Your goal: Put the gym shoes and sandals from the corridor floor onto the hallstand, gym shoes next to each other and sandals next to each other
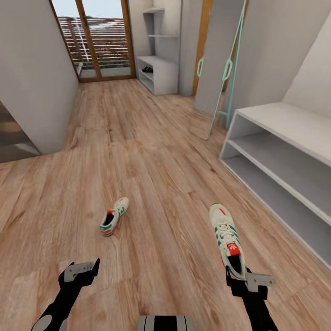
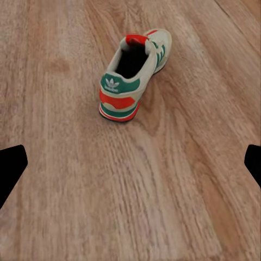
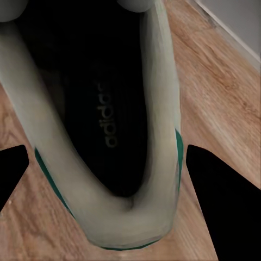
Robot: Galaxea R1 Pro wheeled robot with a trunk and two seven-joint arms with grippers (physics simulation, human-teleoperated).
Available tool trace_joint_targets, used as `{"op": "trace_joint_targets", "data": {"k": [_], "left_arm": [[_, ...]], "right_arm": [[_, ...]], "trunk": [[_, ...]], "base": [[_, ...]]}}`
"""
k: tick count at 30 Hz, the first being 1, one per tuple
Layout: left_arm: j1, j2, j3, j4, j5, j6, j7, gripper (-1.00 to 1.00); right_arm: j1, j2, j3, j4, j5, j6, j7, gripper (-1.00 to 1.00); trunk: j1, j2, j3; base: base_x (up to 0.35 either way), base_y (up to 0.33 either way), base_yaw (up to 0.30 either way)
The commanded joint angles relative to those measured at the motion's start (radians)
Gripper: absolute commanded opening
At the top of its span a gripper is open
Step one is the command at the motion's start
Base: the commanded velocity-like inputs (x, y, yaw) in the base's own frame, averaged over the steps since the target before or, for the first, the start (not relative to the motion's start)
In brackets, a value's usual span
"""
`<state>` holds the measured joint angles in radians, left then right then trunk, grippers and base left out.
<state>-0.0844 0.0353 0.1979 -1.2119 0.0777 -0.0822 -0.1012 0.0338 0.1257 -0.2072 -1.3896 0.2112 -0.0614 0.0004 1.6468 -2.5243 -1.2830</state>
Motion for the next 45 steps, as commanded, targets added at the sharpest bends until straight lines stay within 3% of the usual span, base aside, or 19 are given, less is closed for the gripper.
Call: {"op": "trace_joint_targets", "data": {"k": [1,29,45], "left_arm": [[0.0,0.0,0.0,0.0,0.0,0.0,0.0,1.0],[-0.003,0.0,-0.008,0.0,0.0,0.0,0.0,1.0],[-0.003,0.0,-0.009,0.0,-0.001,-0.001,0.0,1.0]], "right_arm": [[0.0,0.0,0.0,0.0,0.0,0.0,0.0,-1.0],[0.0,0.0,0.0,0.0,0.0,0.0,0.0,-1.0],[0.0,-0.001,0.0,0.0,0.0,0.0,0.0,-1.0]], "trunk": [[0.0,0.0,0.0],[0.0,0.0,0.0],[0.0,0.0,0.0]], "base": [[0.311,0.167,0.0],[0.296,0.121,0.0],[0.057,0.047,0.0]]}}
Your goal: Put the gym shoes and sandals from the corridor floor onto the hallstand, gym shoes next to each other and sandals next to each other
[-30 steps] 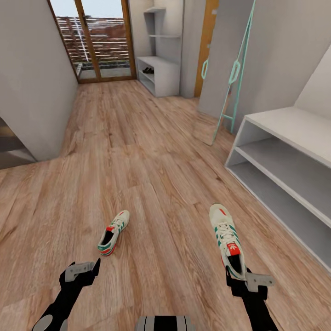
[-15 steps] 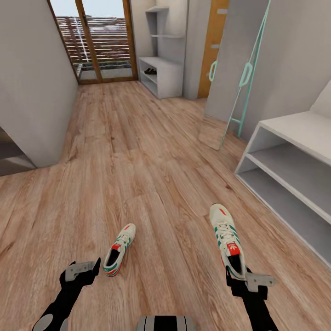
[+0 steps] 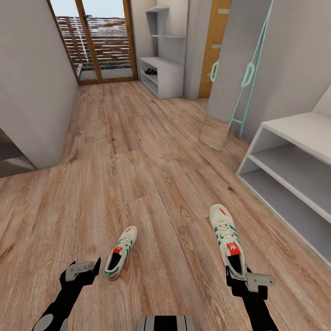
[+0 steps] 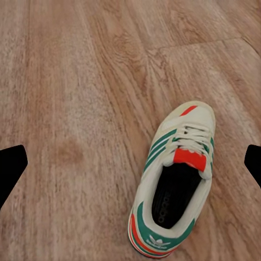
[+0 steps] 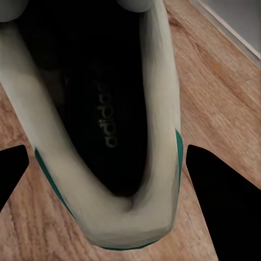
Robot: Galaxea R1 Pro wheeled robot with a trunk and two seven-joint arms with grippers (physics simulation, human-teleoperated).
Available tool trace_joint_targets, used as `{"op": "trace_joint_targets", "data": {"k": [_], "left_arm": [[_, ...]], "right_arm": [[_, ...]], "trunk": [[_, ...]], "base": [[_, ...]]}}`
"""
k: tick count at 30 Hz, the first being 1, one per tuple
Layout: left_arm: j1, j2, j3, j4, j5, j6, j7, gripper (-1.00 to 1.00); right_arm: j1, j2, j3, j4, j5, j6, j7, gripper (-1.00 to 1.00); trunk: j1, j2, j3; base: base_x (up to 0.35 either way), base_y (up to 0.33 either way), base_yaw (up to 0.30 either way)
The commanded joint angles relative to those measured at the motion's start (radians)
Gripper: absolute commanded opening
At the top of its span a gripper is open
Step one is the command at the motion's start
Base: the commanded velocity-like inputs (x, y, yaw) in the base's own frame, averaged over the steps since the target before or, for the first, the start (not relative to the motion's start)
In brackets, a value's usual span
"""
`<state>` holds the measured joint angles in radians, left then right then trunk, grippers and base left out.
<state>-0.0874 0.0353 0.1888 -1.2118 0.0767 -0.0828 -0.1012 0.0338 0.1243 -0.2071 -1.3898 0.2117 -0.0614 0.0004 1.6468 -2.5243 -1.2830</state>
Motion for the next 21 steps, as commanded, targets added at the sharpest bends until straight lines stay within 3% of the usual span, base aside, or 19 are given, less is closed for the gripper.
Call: {"op": "trace_joint_targets", "data": {"k": [1,21], "left_arm": [[0.0,0.0,0.0,0.0,0.0,0.0,0.0,1.0],[0.0,0.0,0.0,0.0,0.0,0.0,0.0,1.0]], "right_arm": [[0.0,0.0,0.0,0.0,0.0,0.0,0.0,-1.0],[0.0,0.0,-0.002,-0.002,-0.005,-0.001,0.0,-1.0]], "trunk": [[0.0,0.0,0.0],[0.0,0.0,0.0]], "base": [[0.01,0.008,0.0],[0.001,0.001,0.0]]}}
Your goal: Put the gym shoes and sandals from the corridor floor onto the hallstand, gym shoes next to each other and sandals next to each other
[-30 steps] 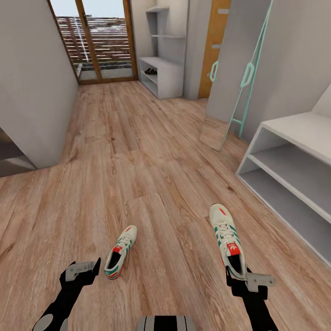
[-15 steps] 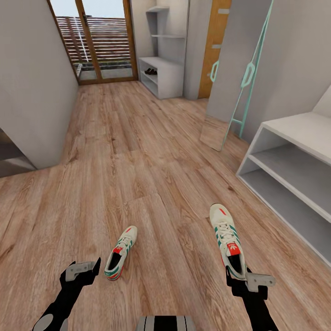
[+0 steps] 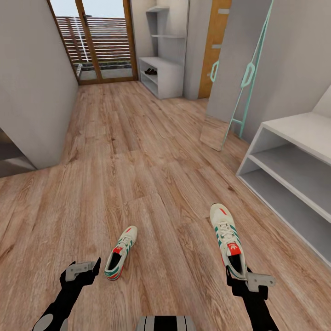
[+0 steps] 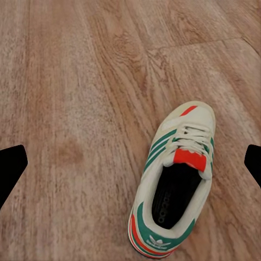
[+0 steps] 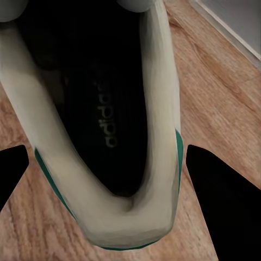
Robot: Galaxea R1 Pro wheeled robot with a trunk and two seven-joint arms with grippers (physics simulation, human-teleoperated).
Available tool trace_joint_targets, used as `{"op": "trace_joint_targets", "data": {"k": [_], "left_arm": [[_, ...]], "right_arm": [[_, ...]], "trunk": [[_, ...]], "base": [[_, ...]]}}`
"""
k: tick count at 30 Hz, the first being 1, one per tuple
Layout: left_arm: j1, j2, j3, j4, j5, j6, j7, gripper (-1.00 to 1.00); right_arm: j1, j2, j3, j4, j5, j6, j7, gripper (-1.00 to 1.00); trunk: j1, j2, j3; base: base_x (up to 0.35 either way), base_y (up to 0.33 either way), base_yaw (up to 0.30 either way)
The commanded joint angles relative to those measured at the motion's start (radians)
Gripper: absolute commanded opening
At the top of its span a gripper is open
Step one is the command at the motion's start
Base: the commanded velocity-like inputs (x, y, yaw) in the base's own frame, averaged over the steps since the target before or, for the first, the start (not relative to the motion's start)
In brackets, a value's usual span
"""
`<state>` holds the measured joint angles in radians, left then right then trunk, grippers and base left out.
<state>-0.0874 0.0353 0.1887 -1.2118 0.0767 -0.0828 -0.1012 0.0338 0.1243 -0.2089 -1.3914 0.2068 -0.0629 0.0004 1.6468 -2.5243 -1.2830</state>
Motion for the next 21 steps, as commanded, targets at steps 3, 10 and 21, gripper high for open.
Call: {"op": "trace_joint_targets", "data": {"k": [3,10,21], "left_arm": [[0.0,0.0,-0.002,0.0,0.0,0.001,0.0,1.0],[-0.058,0.003,-0.041,0.038,0.0,-0.005,0.0,1.0],[-0.27,0.001,-0.103,0.196,-0.024,-0.02,-0.001,1.0]], "right_arm": [[0.0,0.0,-0.001,-0.002,-0.001,0.0,0.0,-1.0],[0.003,0.0,-0.001,-0.013,-0.004,-0.002,0.0,-1.0],[0.005,-0.001,-0.002,-0.022,-0.004,-0.003,0.0,-1.0]], "trunk": [[0.0,0.0,0.0],[0.0,0.0,0.0],[0.0,0.0,0.0]], "base": [[0.0,0.0,0.0],[0.0,0.0,0.0],[0.0,0.0,0.0]]}}
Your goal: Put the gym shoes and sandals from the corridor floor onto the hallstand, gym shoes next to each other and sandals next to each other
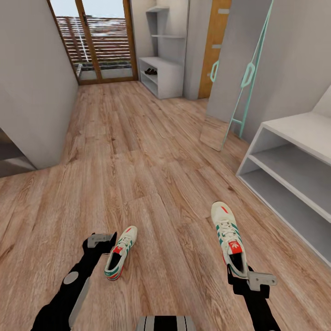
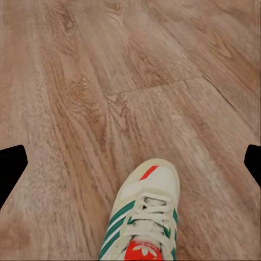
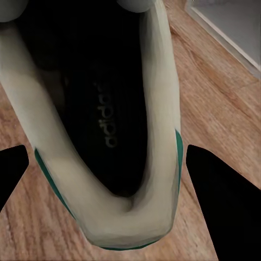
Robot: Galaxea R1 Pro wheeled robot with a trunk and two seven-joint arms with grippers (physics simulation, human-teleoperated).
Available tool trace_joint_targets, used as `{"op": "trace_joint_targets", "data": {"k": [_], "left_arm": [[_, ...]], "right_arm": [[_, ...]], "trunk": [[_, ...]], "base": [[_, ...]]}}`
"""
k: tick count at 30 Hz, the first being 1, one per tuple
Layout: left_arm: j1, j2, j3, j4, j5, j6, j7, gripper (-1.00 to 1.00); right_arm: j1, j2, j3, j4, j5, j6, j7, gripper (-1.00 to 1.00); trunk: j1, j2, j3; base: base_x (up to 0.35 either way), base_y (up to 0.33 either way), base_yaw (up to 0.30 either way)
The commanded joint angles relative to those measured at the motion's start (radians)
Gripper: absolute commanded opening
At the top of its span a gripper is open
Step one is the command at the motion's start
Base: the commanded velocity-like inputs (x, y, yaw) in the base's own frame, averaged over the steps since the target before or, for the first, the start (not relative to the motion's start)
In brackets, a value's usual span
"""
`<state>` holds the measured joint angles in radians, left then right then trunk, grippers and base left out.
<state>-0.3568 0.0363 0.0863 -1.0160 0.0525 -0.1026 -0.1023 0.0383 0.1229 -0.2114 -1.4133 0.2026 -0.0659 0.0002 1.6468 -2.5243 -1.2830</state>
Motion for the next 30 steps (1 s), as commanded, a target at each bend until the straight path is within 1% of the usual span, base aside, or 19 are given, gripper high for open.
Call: {"op": "trace_joint_targets", "data": {"k": [1,5,6,8,11,17,18,19,20,21,22,24,25,26,28,30], "left_arm": [[-0.011,0.0,-0.017,0.0,-0.012,0.0,0.001,1.0],[-0.054,-0.006,-0.093,-0.009,-0.082,0.004,0.014,1.0],[-0.054,-0.006,-0.093,-0.009,-0.082,0.004,0.014,1.0],[-0.072,-0.011,-0.114,-0.006,-0.102,0.009,0.029,1.0],[-0.084,-0.017,-0.124,-0.005,-0.107,0.011,0.045,1.0],[-0.097,-0.024,-0.143,-0.003,-0.092,-0.001,0.053,1.0],[-0.098,-0.024,-0.148,-0.001,-0.089,-0.017,0.048,1.0],[-0.099,-0.024,-0.153,0.004,-0.087,-0.047,0.042,1.0],[-0.099,-0.024,-0.158,0.015,-0.085,-0.094,0.032,1.0],[-0.099,-0.024,-0.158,0.015,-0.085,-0.094,0.032,1.0],[-0.1,-0.024,-0.16,0.035,-0.083,-0.149,0.022,1.0],[-0.1,-0.024,-0.163,0.108,-0.079,-0.267,0.0,1.0],[-0.102,-0.025,-0.164,0.155,-0.077,-0.315,-0.009,1.0],[-0.102,-0.025,-0.164,0.155,-0.077,-0.315,-0.009,1.0],[-0.108,-0.026,-0.166,0.251,-0.073,-0.385,-0.021,1.0],[-0.117,-0.027,-0.167,0.324,-0.069,-0.428,-0.028,1.0]], "right_arm": [[0.0,0.0,0.0,-0.001,0.0,0.0,0.0,-1.0],[0.001,0.0,0.0,-0.005,0.0,0.0,0.0,-1.0],[0.001,0.0,0.0,-0.005,0.0,0.0,0.0,-1.0],[0.001,0.0,0.0,-0.006,0.0,0.0,0.0,-1.0],[0.001,0.0,0.0,-0.007,0.0,0.0,0.0,-1.0],[0.001,0.001,-0.001,-0.008,0.0,0.0,0.0,-1.0],[0.001,0.001,-0.001,-0.009,0.0,0.0,0.0,-1.0],[0.001,0.001,-0.001,-0.009,-0.001,0.0,0.0,-1.0],[0.002,0.001,-0.002,-0.009,-0.001,0.0,0.0,-1.0],[0.002,0.001,-0.002,-0.009,-0.001,0.0,0.0,-1.0],[0.002,0.001,-0.002,-0.009,-0.001,0.0,0.0,-1.0],[0.002,0.0,-0.002,-0.01,-0.001,0.0,0.0,-1.0],[0.002,0.0,-0.003,-0.01,-0.001,0.0,0.0,-1.0],[0.002,0.0,-0.003,-0.01,-0.001,0.0,0.0,-1.0],[0.002,0.0,-0.003,-0.009,-0.001,0.0,0.0,-1.0],[0.002,0.0,-0.003,-0.008,-0.002,0.0,0.0,-1.0]], "trunk": [[0.0,0.0,0.0],[0.0,0.0,0.0],[0.0,0.0,0.0],[0.0,0.0,0.0],[0.0,0.0,0.0],[0.0,0.0,0.0],[0.0,0.0,0.0],[0.0,0.0,0.0],[0.0,0.0,0.0],[0.0,0.0,0.0],[0.0,0.0,0.0],[0.0,0.0,0.0],[0.0,0.0,0.0],[0.0,0.0,0.0],[0.0,0.0,0.0],[0.0,0.0,0.0]], "base": [[0.0,0.0,0.0],[0.0,0.0,0.0],[0.0,0.0,0.0],[0.0,0.0,0.0],[0.0,0.0,0.0],[0.0,0.0,0.0],[0.0,0.0,0.0],[0.0,0.0,0.0],[0.0,0.0,0.0],[0.0,0.0,0.0],[0.0,0.0,0.0],[0.0,0.0,0.0],[0.0,0.0,0.0],[0.0,0.0,0.0],[0.0,0.0,0.0],[0.0,0.0,0.0]]}}
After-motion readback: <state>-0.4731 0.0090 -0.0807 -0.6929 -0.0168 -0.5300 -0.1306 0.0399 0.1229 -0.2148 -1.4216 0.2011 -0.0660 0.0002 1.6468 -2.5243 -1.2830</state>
